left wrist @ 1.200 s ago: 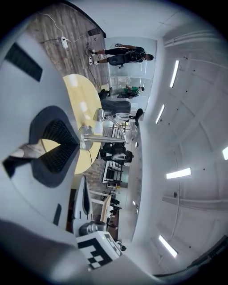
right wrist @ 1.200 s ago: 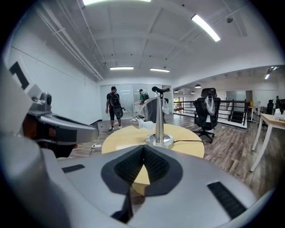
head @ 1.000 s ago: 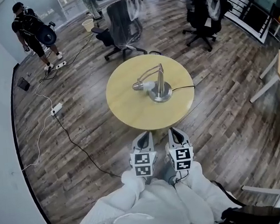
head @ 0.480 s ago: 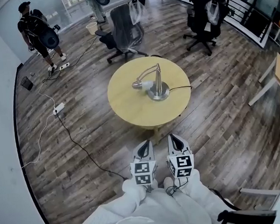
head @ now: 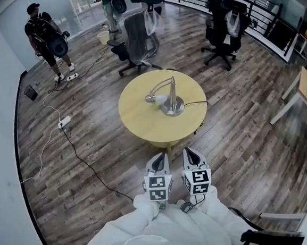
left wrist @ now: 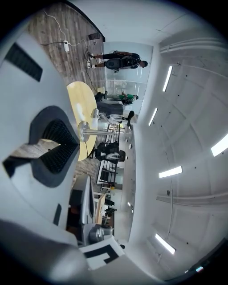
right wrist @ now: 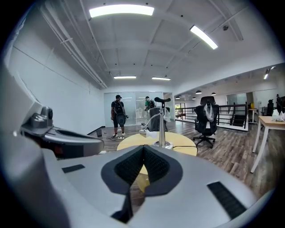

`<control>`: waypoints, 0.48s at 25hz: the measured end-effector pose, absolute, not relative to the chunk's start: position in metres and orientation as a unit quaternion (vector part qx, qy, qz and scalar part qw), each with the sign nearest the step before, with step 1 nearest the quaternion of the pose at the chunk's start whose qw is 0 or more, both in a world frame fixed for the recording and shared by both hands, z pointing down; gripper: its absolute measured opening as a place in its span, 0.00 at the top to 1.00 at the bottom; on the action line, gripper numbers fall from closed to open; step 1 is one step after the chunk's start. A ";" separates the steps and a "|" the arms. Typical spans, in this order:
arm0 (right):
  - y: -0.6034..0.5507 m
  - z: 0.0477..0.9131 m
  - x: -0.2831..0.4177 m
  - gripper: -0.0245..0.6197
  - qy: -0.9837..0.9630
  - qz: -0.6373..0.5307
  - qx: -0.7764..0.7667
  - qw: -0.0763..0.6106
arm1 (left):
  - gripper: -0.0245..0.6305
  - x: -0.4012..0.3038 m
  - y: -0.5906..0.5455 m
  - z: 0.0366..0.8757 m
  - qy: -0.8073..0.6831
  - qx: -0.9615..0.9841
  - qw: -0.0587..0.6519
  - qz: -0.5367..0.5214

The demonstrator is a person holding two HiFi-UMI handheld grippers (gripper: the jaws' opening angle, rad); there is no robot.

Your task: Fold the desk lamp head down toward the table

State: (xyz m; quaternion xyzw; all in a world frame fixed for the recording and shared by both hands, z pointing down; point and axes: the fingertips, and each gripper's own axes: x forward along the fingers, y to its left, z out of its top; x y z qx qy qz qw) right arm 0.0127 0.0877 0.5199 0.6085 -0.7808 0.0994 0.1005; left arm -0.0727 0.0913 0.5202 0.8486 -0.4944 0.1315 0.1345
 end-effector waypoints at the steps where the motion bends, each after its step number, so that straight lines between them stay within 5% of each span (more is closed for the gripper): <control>1: 0.088 0.519 0.012 0.95 -0.782 0.099 0.608 0.100 | 0.96 -0.072 0.092 0.519 -0.495 0.849 0.134 0.131; 12: 0.100 0.522 0.017 0.95 -0.783 0.103 0.605 0.105 | 0.96 -0.069 0.105 0.526 -0.490 0.849 0.140 0.139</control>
